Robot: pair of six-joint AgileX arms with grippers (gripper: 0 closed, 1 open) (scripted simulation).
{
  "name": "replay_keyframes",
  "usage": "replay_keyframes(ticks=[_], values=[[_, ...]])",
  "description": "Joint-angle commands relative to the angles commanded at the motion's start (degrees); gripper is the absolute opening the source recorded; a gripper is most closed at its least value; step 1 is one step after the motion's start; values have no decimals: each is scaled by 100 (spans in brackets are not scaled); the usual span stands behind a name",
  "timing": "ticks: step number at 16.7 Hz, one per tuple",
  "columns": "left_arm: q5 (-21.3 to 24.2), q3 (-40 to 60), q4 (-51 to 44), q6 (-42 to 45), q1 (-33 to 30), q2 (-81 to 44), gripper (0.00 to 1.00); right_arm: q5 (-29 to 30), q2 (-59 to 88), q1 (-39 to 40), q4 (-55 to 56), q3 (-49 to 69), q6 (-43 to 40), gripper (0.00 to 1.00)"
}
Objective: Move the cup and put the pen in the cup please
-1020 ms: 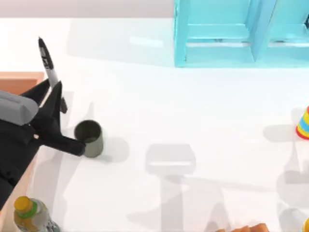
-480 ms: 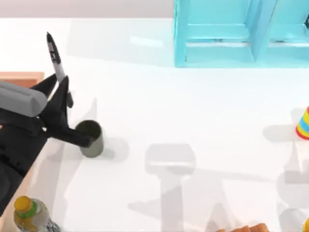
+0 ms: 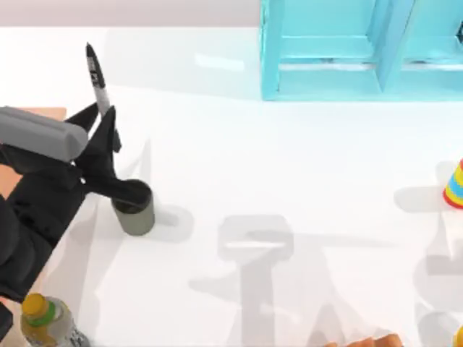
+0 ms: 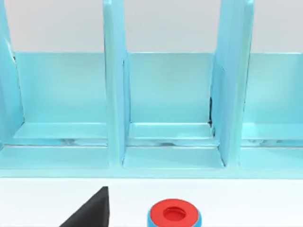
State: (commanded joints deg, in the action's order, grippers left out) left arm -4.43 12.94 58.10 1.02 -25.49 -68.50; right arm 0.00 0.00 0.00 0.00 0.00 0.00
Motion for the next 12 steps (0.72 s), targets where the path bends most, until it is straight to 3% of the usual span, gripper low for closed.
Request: replay_keyframes(ticks=[3,12], values=[[0,0,0,0,0,0,0,0,0,0,0,0,0,100],[0,0,0,0,0,0,68,0,0,0,0,0,0,100]])
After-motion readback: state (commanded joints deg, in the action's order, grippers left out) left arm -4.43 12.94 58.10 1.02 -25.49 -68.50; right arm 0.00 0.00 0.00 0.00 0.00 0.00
